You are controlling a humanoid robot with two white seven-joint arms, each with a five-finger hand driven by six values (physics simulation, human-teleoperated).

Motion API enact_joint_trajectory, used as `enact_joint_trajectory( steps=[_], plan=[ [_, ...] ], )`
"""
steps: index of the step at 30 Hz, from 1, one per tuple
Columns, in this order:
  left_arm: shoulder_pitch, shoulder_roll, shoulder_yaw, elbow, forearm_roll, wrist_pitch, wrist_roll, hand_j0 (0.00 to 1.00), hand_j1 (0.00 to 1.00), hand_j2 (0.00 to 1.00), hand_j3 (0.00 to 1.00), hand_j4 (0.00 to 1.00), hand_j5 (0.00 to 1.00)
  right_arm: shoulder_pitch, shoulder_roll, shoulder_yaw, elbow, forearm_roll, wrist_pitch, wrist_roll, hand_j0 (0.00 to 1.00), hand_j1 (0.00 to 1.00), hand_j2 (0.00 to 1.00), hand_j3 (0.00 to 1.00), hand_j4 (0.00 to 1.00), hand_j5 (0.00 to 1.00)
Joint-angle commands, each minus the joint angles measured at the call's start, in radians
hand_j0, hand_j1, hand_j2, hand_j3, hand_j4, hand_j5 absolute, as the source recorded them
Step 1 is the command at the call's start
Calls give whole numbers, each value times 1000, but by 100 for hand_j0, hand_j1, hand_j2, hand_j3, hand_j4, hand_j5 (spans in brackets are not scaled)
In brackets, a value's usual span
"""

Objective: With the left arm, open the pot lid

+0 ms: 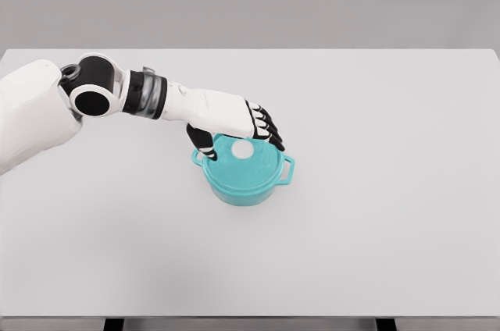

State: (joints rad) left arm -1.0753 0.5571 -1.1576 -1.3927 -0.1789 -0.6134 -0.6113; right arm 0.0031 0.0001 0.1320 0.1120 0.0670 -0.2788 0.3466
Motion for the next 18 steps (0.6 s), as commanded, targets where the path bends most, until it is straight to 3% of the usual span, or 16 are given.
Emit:
enact_joint_trajectory(
  steps=[1, 2, 9, 18],
  plan=[
    [0, 0, 1, 0, 6, 3, 0, 81, 81, 81, 81, 81, 81, 0, 0, 0, 0, 1, 0, 0, 100, 100, 100, 100, 100, 100],
    [8, 0, 1, 0, 6, 3, 0, 75, 75, 75, 75, 75, 75, 0, 0, 0, 0, 1, 0, 0, 100, 100, 100, 100, 100, 100],
    [17, 1, 1, -3, 7, 3, 0, 66, 66, 66, 66, 66, 66, 0, 0, 0, 0, 1, 0, 0, 100, 100, 100, 100, 100, 100],
    [20, 18, 1, -14, 48, 3, 0, 41, 41, 41, 41, 41, 41, 0, 0, 0, 0, 1, 0, 0, 100, 100, 100, 100, 100, 100]
  ],
)
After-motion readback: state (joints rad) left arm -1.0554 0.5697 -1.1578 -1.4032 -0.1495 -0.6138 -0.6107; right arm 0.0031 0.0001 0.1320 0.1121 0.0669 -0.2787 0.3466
